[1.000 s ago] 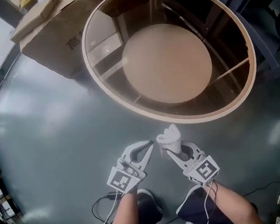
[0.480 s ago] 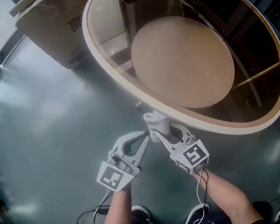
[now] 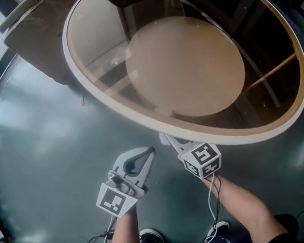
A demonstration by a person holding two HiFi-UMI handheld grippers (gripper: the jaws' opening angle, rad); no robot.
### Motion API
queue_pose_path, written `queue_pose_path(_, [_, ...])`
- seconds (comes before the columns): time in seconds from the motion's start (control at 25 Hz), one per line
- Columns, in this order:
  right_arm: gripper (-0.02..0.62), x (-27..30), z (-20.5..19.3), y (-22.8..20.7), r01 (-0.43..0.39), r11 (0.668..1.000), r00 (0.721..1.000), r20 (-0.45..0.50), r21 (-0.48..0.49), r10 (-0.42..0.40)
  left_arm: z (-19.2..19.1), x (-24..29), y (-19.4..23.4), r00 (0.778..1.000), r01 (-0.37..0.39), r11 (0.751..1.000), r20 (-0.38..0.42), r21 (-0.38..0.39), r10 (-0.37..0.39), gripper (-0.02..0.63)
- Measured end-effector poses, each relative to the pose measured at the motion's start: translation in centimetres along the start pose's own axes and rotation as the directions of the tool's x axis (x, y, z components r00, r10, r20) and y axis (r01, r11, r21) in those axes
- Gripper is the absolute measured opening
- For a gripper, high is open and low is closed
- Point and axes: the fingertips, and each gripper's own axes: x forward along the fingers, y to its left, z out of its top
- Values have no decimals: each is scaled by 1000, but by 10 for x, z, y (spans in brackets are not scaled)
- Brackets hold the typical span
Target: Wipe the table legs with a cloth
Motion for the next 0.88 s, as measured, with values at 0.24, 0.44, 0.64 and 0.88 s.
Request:
queue_pose_path(0.24, [85, -29, -2, -37, 66, 997, 997, 24, 50, -68, -6, 26, -14, 998, 56, 998, -21, 11, -56, 6])
queue_pose_path(0.44, [84, -62, -19, -76, 58, 997, 998, 22, 42, -59, -21, 64, -40, 996, 84, 996, -26, 26, -83, 5])
queue_pose_path(0.64, [84, -93, -30, -105, 129, 988, 991, 16, 81, -131, -21, 75, -48, 990, 138, 989, -42, 51, -136, 6])
queue_pose_path(0.88, [83, -128, -32, -137, 232, 960, 971, 28, 155, -239, -22, 68, -53, 982, 187, 982, -49, 38, -185, 6])
